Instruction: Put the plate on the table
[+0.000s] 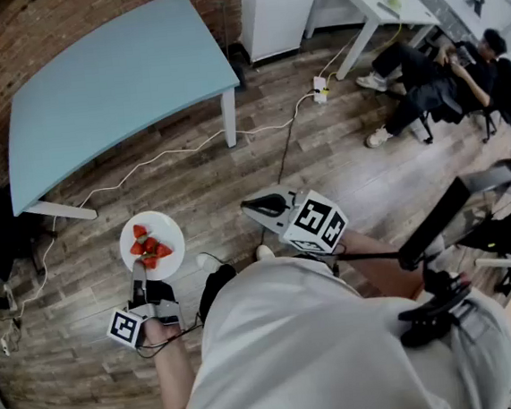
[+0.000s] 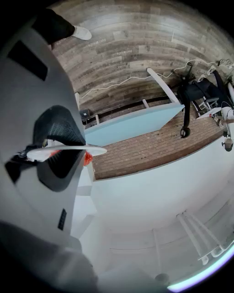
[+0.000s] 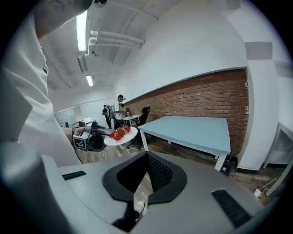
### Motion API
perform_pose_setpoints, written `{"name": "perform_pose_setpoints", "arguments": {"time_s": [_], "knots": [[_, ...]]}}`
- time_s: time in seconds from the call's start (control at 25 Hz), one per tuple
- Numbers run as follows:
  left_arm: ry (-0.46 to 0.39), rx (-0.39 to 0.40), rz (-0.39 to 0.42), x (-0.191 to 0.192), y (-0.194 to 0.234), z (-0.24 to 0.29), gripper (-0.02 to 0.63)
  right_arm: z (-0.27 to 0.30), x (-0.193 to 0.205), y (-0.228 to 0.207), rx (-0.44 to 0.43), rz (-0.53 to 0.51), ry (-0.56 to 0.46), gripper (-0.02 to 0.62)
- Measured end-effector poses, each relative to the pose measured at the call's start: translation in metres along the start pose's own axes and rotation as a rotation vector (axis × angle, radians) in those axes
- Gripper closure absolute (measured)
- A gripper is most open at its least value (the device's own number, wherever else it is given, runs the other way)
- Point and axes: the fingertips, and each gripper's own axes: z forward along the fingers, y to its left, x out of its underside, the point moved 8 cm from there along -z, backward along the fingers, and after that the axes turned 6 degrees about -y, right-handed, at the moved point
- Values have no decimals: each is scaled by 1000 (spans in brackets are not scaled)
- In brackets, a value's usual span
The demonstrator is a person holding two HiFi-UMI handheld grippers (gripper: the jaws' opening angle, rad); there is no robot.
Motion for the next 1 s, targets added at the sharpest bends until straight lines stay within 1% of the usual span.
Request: {"name": "perform_pose_setpoints", "arguments": {"time_s": [0.12, 0.24, 0.4, 0.48, 0.56, 0.64, 0.76, 0.84, 0.92, 1.0], "knots": [[-21, -4, 3, -1, -1, -6, 588, 3, -3, -1, -16, -6, -10, 589], [-38, -12, 14, -3, -2, -9, 588, 5, -6, -1, -27, -41, 1, 588], [-28, 29, 45, -3, -3, 0, 588, 6, -8, -2, -51, -90, 14, 587], [-21, 51, 55, 1, 1, 5, 588, 7, 0, -4, -50, -105, 2, 586], [-26, 51, 57, -5, 7, 6, 588, 17, 5, -3, -53, -115, -17, 575], [-49, 39, 54, -31, 11, 1, 588, 45, -5, 6, -69, -125, -18, 543], [-75, 28, 73, -98, 15, 0, 588, 108, -36, 21, -83, -151, -12, 535], [-76, 26, 81, -135, 15, 7, 588, 143, -54, 26, -78, -168, -21, 534], [-81, 13, 82, -158, 20, 8, 588, 169, -64, 31, -72, -180, -22, 534], [-92, -7, 80, -174, 28, 6, 588, 186, -68, 35, -70, -179, -10, 534]]}}
